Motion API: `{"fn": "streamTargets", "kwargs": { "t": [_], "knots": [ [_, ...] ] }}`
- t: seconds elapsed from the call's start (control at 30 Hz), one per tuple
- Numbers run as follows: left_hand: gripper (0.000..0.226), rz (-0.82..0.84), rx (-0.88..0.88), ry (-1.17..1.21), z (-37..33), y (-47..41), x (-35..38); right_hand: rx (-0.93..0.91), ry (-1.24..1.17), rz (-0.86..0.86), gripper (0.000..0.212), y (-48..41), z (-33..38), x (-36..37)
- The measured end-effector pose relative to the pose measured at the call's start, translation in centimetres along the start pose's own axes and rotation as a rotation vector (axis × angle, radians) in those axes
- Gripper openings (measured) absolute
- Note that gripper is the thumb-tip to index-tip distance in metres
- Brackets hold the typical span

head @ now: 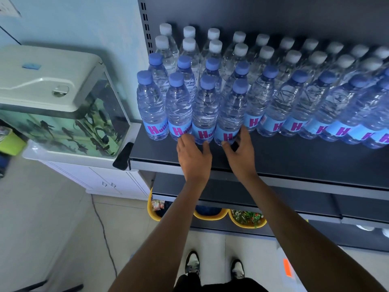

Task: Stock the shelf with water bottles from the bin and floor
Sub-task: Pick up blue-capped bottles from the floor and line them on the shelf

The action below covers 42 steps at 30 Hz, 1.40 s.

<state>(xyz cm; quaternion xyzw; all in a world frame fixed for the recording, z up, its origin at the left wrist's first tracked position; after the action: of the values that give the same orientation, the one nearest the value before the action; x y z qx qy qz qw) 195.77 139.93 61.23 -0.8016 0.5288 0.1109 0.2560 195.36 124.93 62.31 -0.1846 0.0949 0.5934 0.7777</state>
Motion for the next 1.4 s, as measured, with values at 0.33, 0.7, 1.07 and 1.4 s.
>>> {"fn": "streamTargets", "kwargs": {
  "t": [0.33,0.7,1.07,1.4],
  "knots": [
    [0.031,0.006,-0.009,0.128,-0.1,0.6,-1.1,0.007,-0.075,-0.032,0.081,0.4,0.6,-0.4],
    [0.04,-0.092,-0.319,0.446,1.2,8.4,-3.6,-0.042,-0.214,0.039,0.066,6.7,0.7,-1.4],
    [0.065,-0.441,-0.861,0.126,18.4,32.9,-7.7,-0.117,0.003,0.618,0.053,19.1,-10.8,4.1],
    [0.082,-0.377,-1.147,0.037,35.9,43.9,-5.4,-0.034,0.36,1.012,0.06,29.0,-30.1,14.3]
  ]
}}
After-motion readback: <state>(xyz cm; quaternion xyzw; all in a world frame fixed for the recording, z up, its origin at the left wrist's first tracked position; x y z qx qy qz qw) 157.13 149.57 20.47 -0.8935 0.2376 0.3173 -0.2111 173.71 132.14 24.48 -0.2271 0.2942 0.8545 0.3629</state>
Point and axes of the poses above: each hand's wrist, its own y-axis away from the middle knuckle, its own x-axis out of the palm, z = x × y, the point moved 3 cm from there along -y, towards the middle knuckle, and after that the axes turned 3 degrees about x, right-handed, at the moved point
